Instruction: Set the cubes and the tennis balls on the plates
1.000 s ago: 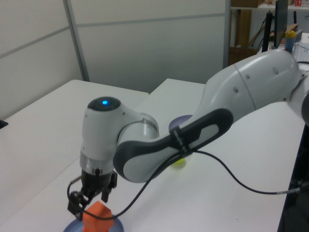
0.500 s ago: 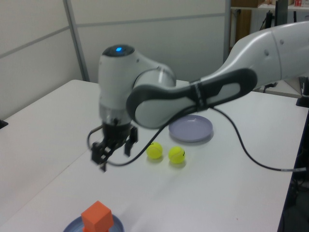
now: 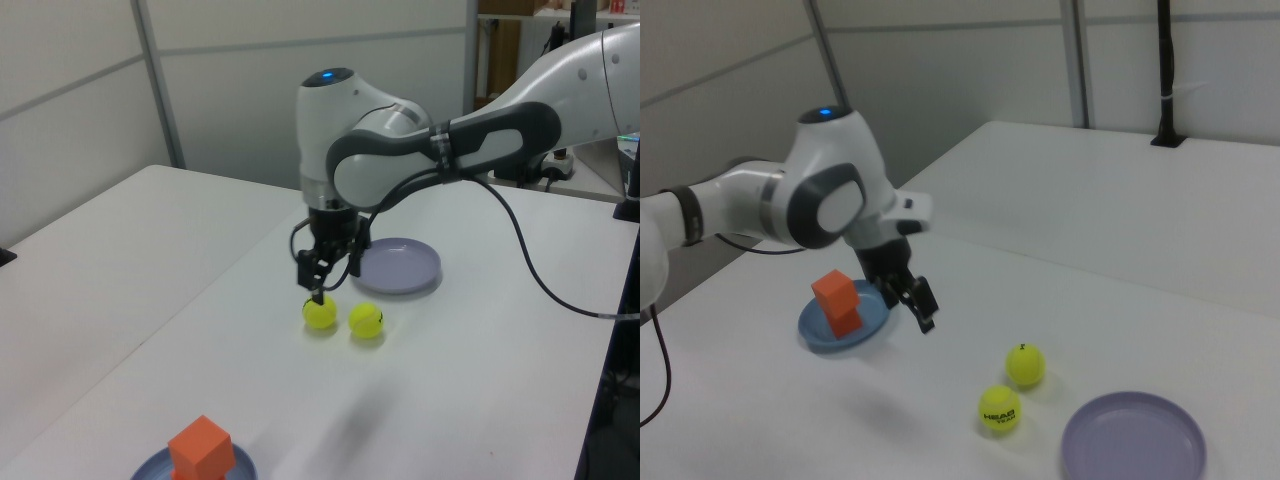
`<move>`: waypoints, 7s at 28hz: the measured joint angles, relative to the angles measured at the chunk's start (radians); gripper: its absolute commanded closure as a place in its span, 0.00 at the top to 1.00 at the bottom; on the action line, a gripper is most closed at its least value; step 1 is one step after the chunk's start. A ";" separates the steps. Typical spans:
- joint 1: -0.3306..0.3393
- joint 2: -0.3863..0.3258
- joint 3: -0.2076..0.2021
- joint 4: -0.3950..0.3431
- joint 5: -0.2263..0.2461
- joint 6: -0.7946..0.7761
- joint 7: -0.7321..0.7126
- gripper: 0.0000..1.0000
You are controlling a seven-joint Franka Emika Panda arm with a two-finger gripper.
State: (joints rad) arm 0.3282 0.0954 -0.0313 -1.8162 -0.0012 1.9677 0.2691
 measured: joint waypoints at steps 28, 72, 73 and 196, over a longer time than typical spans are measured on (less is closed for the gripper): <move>-0.096 0.076 -0.112 -0.162 0.061 0.264 -0.188 1.00; -0.103 0.204 -0.201 -0.066 0.171 0.352 -0.208 0.00; -0.105 0.204 -0.216 -0.054 0.173 0.344 -0.208 0.00; -0.197 0.375 -0.343 0.180 0.302 0.256 -0.242 0.07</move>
State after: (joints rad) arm 0.1314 0.4705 -0.3746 -1.6365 0.3007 2.2234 0.0273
